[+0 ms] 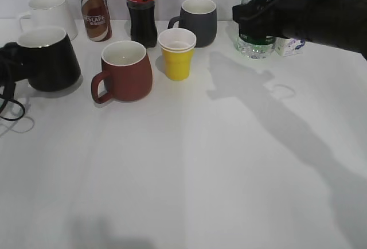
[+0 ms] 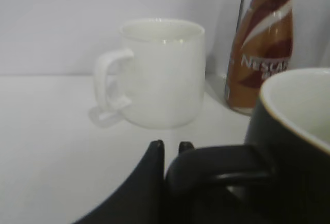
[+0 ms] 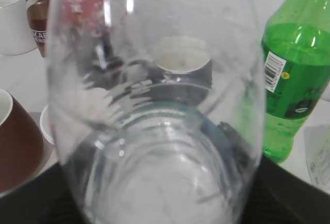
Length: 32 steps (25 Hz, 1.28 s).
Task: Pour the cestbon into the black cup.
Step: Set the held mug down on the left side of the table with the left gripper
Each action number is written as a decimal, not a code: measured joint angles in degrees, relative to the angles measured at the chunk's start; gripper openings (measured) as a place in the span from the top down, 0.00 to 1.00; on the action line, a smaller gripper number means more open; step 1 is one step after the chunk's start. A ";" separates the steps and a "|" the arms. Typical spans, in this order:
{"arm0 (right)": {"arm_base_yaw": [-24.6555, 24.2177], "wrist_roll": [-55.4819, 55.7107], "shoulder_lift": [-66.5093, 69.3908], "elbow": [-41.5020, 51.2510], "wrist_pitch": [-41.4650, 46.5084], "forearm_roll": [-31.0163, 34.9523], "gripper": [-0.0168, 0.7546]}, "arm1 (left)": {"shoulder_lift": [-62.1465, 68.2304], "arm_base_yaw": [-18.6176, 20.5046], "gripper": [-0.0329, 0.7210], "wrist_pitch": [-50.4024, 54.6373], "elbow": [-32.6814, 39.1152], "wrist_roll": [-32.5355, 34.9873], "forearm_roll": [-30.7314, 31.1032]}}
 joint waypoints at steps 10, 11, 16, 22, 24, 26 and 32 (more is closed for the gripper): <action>0.00 0.21 0.00 0.00 0.12 0.05 0.39 | 4.47 0.00 0.90 -3.37 -0.17 -0.01 0.31; 0.00 0.21 0.00 0.00 0.12 0.05 0.39 | 4.70 0.00 0.90 -3.74 -0.17 -0.01 0.31; 0.00 0.27 0.00 0.00 0.07 0.05 0.39 | 4.76 0.00 0.89 -5.10 1.11 -0.01 0.19; 0.00 0.32 0.00 0.00 0.00 0.10 0.39 | 4.71 0.00 0.78 -7.11 3.79 -0.54 0.08; 0.00 0.32 0.00 0.00 -0.04 0.10 0.39 | 4.65 0.00 0.71 -7.17 3.96 -0.61 0.01; 0.00 0.32 0.00 0.00 -0.04 0.10 0.39 | 4.65 0.00 0.65 -7.23 4.04 -0.61 -0.21; 0.00 1.25 0.00 0.00 -0.04 0.16 0.39 | 3.34 0.16 0.59 -6.87 5.66 -0.65 0.78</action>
